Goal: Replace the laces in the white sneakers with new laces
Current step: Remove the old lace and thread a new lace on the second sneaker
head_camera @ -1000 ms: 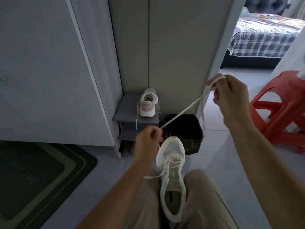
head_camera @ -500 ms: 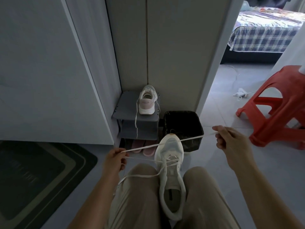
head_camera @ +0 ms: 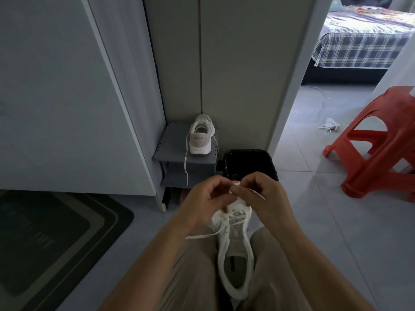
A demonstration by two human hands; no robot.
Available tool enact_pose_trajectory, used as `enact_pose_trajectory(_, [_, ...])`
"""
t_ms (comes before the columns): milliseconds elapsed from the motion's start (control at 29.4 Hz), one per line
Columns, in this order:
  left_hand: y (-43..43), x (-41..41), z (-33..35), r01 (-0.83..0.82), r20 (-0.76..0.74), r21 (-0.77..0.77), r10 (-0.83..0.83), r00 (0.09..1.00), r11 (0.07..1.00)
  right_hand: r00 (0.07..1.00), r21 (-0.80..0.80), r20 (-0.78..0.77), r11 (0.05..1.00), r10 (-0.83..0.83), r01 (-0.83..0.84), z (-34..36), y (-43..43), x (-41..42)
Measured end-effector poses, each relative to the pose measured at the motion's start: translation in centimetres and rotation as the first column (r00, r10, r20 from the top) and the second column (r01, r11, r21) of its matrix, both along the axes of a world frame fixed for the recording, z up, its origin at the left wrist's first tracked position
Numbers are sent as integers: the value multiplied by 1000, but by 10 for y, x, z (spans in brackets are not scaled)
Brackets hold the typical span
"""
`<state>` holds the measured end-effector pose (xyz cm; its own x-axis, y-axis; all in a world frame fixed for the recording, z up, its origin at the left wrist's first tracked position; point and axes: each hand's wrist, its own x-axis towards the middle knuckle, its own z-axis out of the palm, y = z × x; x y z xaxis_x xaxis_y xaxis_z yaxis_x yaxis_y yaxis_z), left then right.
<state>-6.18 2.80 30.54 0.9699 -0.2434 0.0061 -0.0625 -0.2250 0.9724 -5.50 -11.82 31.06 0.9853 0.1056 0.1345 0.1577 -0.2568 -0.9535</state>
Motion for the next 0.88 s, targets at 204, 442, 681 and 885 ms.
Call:
enact_pose_trajectory(204, [16,1,-3,5,-109,22,-3,994,1000,995,24,-97,1000,11,-9,-4,-9,2])
enact_pose_trajectory(442, [-2,-5,-26,-129,-181,37,134,974,991,962,73,-273,997,-14,35,-23,-20,-3])
enact_pose_trajectory(681, [-28,-23,-88,-255,-25,315,277,961,914,951,-815,-275,560,-145,-150,-73,-21,-23])
enact_pose_trajectory(885, [-53,-24,-100,-330,70,333,326,943,883,932,-606,-332,790,-144,-94,-67,-40,-16])
